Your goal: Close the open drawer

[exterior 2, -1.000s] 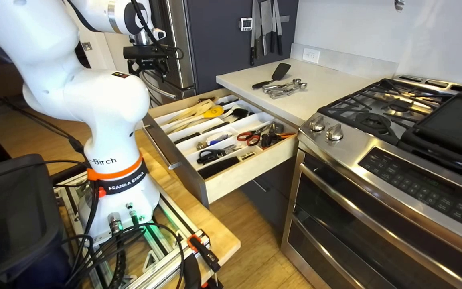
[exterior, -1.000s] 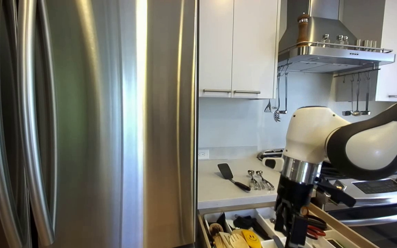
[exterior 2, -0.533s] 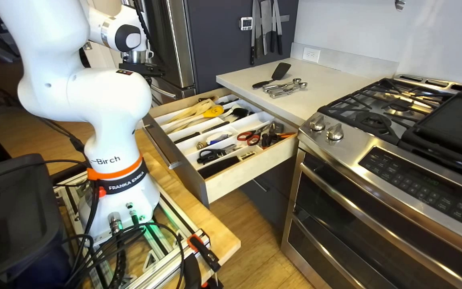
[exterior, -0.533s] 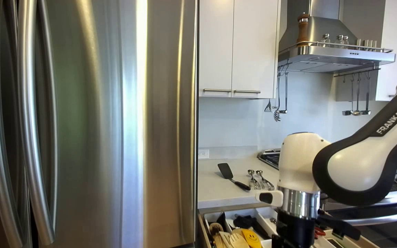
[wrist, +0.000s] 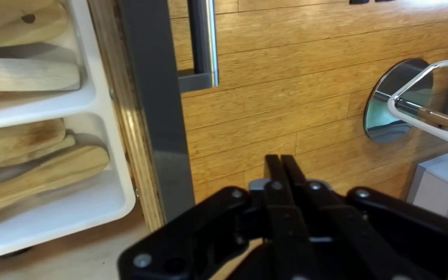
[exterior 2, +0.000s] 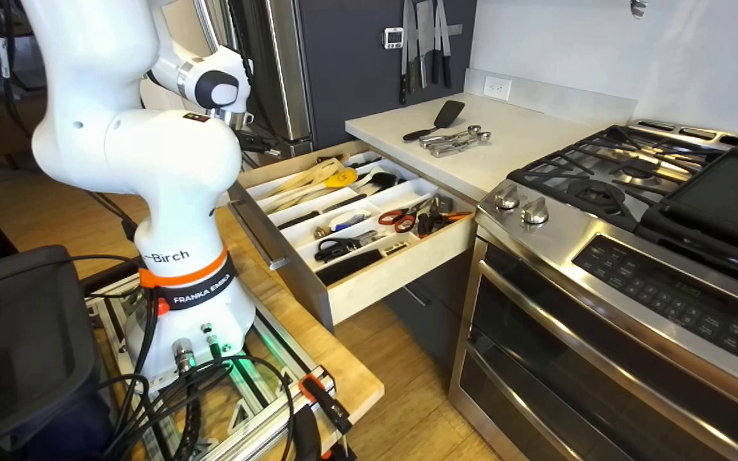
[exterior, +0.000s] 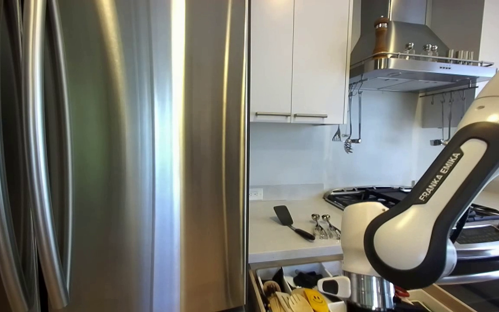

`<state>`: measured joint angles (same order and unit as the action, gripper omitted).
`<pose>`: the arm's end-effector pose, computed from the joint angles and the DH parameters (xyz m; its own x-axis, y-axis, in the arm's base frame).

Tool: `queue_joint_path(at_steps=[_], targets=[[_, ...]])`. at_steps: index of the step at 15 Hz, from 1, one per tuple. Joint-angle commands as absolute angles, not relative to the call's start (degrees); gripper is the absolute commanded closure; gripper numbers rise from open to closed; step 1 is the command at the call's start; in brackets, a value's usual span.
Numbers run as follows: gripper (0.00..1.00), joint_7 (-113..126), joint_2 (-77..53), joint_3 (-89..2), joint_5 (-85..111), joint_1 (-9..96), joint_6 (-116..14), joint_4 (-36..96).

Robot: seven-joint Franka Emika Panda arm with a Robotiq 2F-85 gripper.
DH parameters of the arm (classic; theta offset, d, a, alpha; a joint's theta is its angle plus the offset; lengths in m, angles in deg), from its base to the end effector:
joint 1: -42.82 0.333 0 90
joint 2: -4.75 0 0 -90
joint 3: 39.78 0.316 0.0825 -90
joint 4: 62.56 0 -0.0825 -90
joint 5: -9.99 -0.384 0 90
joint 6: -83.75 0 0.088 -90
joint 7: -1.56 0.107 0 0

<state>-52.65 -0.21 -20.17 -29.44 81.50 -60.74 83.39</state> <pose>0.2356 0.3745 0.2301 0.2208 0.9643 0.1464 0.9171 -0.1542 -0.3677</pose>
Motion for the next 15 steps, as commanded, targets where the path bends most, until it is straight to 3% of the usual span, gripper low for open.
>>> queue_joint_path(at_steps=[1,15], targets=[[1.0,-52.5,-4.5,-17.2,-27.9,77.4,-59.5,81.2],[1.0,-33.1,-7.1,-14.1,-5.0,69.8,-62.0,80.4]])
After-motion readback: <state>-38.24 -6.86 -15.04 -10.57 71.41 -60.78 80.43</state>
